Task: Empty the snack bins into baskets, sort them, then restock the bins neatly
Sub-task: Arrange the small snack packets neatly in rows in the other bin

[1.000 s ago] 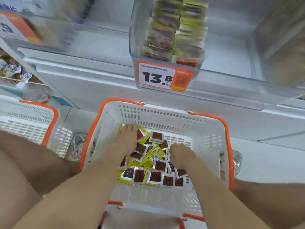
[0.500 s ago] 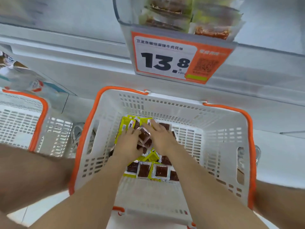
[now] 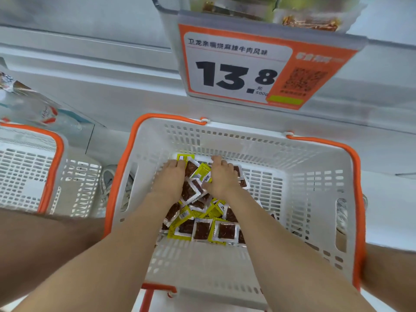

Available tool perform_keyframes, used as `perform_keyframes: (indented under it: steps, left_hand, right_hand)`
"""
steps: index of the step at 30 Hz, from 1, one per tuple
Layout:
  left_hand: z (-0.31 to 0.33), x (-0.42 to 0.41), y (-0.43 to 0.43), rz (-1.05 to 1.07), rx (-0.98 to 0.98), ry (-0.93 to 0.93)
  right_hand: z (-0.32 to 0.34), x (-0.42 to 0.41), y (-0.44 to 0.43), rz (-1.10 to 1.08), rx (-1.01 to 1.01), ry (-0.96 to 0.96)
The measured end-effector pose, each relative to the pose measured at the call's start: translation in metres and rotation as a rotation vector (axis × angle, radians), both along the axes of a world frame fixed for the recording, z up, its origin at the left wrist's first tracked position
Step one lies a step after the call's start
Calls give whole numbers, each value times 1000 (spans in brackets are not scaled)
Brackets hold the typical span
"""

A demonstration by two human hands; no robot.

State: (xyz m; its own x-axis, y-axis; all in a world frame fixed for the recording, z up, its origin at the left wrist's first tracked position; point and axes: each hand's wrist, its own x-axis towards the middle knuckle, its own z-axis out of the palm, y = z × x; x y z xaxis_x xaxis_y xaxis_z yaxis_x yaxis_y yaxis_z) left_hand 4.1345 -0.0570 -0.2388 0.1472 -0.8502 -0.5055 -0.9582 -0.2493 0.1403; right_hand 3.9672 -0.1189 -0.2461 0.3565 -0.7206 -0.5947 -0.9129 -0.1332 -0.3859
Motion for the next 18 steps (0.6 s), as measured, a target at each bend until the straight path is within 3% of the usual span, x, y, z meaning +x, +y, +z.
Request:
perform_keyframes:
  steps: [3,5,11,14,18]
  left_hand:
    - [6,-5,-3,43,-6,59]
    - [6,-6,-2,70,-52,168]
    - [8,-19,9,153,-10,341]
    - [11,-30,20,96,52,307]
    - [10,-37,32,142,2,216]
  right_hand:
    - [-5,0,-2,76,26,5]
    - [-7,-5,-1,3,71,-97]
    - [-3,-40,-2,-619,404,-446]
    - [9,-58,-4,-665,455,-474]
    - [23,-76,1,-735,345,-387]
